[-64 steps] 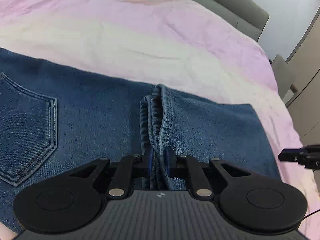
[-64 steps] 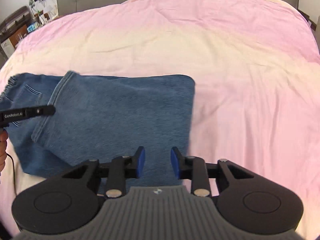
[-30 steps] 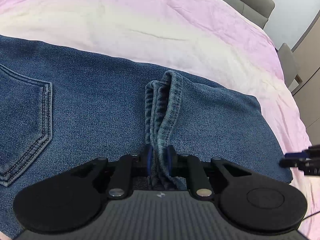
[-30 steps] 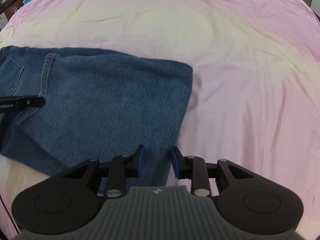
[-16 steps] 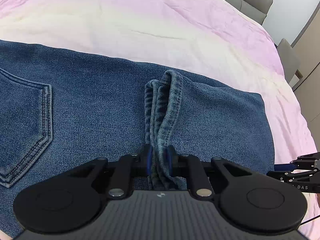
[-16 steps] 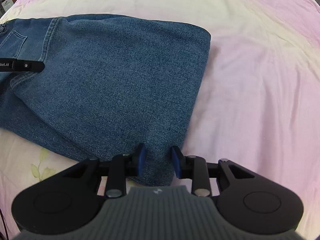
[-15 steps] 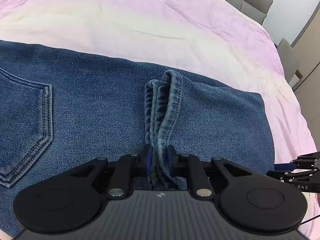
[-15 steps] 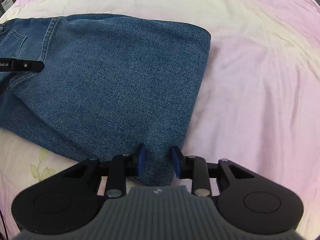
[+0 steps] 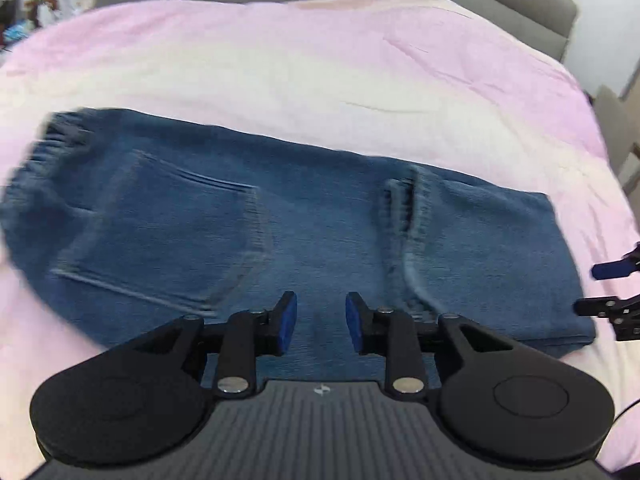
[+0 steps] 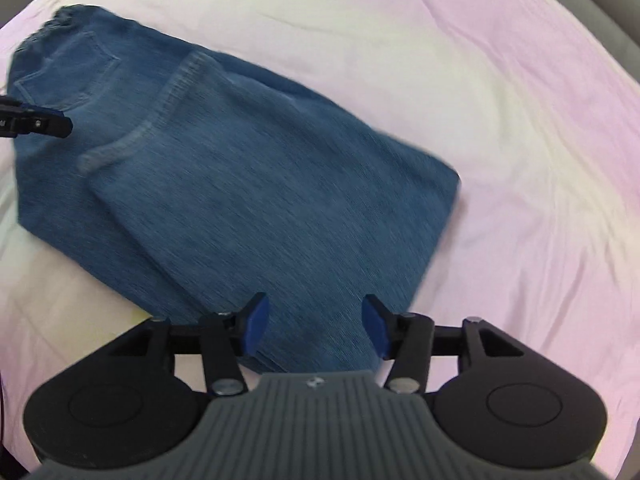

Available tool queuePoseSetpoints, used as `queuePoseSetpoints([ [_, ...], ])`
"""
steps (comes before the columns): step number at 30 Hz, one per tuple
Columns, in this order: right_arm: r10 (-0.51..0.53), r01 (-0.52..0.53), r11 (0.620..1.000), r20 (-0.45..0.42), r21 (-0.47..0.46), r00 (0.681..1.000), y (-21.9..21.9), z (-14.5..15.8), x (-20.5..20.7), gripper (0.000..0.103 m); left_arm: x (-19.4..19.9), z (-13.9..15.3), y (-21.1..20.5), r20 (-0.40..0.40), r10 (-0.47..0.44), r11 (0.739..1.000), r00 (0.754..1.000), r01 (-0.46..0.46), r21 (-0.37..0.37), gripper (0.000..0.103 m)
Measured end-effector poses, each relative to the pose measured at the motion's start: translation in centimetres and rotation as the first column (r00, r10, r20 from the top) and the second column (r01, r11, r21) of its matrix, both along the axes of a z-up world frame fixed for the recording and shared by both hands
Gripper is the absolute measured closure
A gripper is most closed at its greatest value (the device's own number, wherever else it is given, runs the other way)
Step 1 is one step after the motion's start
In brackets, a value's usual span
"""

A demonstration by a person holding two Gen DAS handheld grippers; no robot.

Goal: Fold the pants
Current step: 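Grasp the waistband with the left tool while the right tool grasps the folded hem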

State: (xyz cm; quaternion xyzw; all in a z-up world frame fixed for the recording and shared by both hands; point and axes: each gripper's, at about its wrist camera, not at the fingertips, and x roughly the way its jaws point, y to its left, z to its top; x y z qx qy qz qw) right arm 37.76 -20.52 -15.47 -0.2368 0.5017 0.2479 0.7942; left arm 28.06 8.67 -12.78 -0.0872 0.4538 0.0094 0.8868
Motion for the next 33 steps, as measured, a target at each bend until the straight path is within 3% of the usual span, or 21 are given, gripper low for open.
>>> queuePoseSetpoints([
  [3, 0.102, -0.101, 0.995, 0.038, -0.019, 0.994, 3.5, 1.1, 0.0, 0.043, -1.5, 1.3, 3.0, 0.030, 0.077, 0.997, 0.997, -0.078, 0.028, 0.067],
  [7, 0.253, -0.250, 0.967, 0.074, -0.051, 0.965, 8.0, 1.3, 0.5, 0.032, -2.5, 1.2, 8.3, 0.039, 0.229, 0.973, 0.973, -0.228, -0.028, 0.061],
  [10, 0.397, -0.386, 0.915, 0.094, -0.115, 0.913, 11.7, 0.6, 0.8, 0.029, -2.8, 0.3, 12.1, 0.020, 0.356, 0.932, 0.934, -0.353, -0.086, 0.054],
  [14, 0.562, -0.542, 0.815, 0.051, -0.206, 0.825, 15.8, -1.1, 2.0, 0.027, -3.5, -1.4, 15.6, 0.014, 0.480, 0.870, 0.877, -0.473, -0.140, 0.046],
  [17, 0.641, -0.624, 0.743, -0.011, -0.244, 0.767, 18.0, -2.5, 3.0, 0.026, -3.8, -2.6, 18.1, 0.000, 0.568, 0.801, 0.823, -0.553, -0.228, 0.042],
  [20, 0.684, -0.674, 0.705, -0.040, -0.220, 0.728, 19.7, -3.2, 4.1, 0.024, -3.9, -3.9, 19.9, -0.035, 0.598, 0.750, 0.801, -0.575, -0.326, 0.032],
  [23, 0.724, -0.719, 0.655, -0.079, -0.230, 0.685, 21.5, -4.5, 4.9, 0.019, -3.7, -5.0, 20.6, -0.065, 0.610, 0.710, 0.790, -0.581, -0.399, 0.030],
  [30, 0.699, -0.723, 0.657, -0.186, -0.214, 0.691, 23.5, -5.8, 7.2, 0.013, -2.2, -6.7, 21.4, -0.086, 0.623, 0.674, 0.778, -0.589, -0.446, 0.029],
  [33, 0.688, -0.719, 0.658, -0.209, -0.223, 0.695, 24.4, -6.1, 7.6, 0.012, -1.7, -7.0, 21.6, -0.086, 0.620, 0.673, 0.780, -0.585, -0.452, 0.030],
])
